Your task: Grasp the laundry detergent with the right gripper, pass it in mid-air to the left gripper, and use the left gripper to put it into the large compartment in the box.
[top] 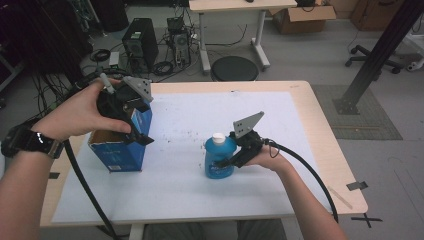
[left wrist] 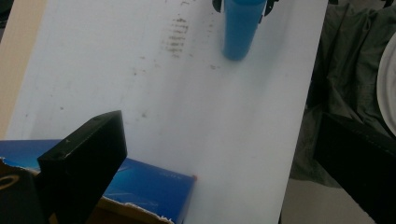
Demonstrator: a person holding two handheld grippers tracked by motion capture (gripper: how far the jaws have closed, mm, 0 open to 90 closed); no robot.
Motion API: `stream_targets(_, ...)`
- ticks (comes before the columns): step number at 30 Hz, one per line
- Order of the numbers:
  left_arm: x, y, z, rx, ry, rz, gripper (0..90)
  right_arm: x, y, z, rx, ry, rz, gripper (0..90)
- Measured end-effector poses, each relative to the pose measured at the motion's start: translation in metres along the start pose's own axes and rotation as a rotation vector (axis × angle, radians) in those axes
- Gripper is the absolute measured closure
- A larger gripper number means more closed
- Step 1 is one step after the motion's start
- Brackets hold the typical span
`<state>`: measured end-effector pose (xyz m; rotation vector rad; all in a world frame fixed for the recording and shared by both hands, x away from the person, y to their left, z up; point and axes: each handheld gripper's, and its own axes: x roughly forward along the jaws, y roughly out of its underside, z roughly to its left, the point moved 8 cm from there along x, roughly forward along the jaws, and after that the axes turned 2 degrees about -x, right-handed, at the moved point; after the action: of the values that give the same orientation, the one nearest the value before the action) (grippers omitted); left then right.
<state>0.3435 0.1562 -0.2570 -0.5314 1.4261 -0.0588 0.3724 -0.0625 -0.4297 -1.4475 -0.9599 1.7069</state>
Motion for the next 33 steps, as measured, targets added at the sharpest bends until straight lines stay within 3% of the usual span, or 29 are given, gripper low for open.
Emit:
stream_targets(6, 0.000, 0.000, 0.000, 0.000, 0.000, -0.001, 4.0, 0.001, 0.003, 0.000, -0.006, 0.006, 0.000, 38.7)
stream_targets(22, -0.002, -0.004, -0.001, 0.009, -0.002, -0.003, 4.0, -0.002, 0.000, 0.000, -0.020, 0.033, 0.011, 41.4)
stream_targets(33, -0.010, -0.015, -0.001, 0.015, -0.020, -0.021, 3.7, -0.020, -0.035, 0.002, -0.045, 0.044, 0.004, 41.5)
